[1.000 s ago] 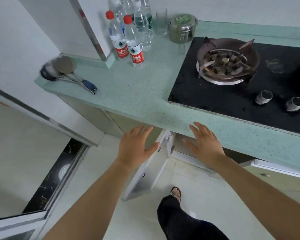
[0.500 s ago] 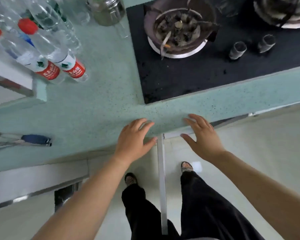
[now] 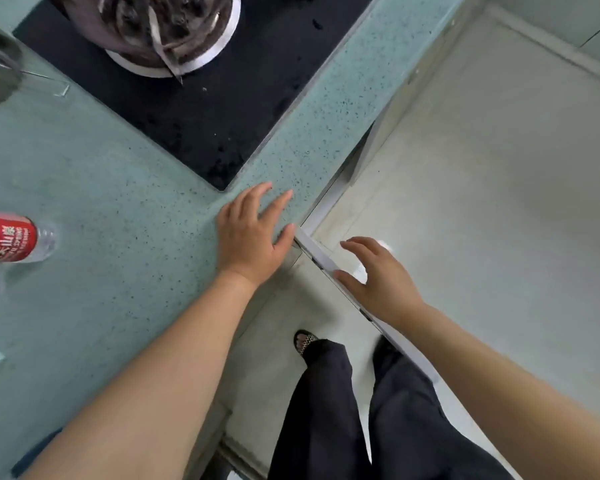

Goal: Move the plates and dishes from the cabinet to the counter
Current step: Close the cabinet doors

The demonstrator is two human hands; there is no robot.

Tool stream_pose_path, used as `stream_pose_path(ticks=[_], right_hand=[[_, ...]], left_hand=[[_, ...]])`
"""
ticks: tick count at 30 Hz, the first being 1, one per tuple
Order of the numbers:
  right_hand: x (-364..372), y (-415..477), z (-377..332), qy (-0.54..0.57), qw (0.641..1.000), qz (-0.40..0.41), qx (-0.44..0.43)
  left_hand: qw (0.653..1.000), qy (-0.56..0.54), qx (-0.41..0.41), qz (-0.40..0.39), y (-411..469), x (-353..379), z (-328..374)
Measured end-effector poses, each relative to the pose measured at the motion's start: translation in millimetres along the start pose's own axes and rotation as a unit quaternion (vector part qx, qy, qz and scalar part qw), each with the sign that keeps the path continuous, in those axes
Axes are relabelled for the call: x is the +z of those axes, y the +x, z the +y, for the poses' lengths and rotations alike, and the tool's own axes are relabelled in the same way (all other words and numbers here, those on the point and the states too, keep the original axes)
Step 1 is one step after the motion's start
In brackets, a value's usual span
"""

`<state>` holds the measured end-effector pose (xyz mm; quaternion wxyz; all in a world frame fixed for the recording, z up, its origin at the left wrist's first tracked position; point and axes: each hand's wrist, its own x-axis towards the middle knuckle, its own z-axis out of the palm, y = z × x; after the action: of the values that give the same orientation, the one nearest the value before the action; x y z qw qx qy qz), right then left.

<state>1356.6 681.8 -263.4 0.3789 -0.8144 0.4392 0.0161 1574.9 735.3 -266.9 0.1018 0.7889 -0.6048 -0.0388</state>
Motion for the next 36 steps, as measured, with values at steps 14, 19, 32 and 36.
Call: stream_pose_path(ticks=[14,19,32,36], right_hand=[[22.2,0.0,5.4,-0.027,0.996,0.082,-0.018],[-0.9,17.6,22.1,-0.062,0.99,0.118,-0.034],[-63.9,103.5,42.5,-0.035,0.988,0.099,-0.115],[-103.4,118.7,77.3,-0.068,0.987,0.074,-0.126]], left_hand=[[0.998,-0.057,0.026,0.01,-5.7,2.6,-7.9],[0.998,-0.057,0.023,0.02,-4.7,2.9,-8.8],[0.998,-0.049,0.005,0.044,1.3,0.3,-3.5],[0.999,-0.02,-0.009,0.033,7.2,-4.4,12.5]])
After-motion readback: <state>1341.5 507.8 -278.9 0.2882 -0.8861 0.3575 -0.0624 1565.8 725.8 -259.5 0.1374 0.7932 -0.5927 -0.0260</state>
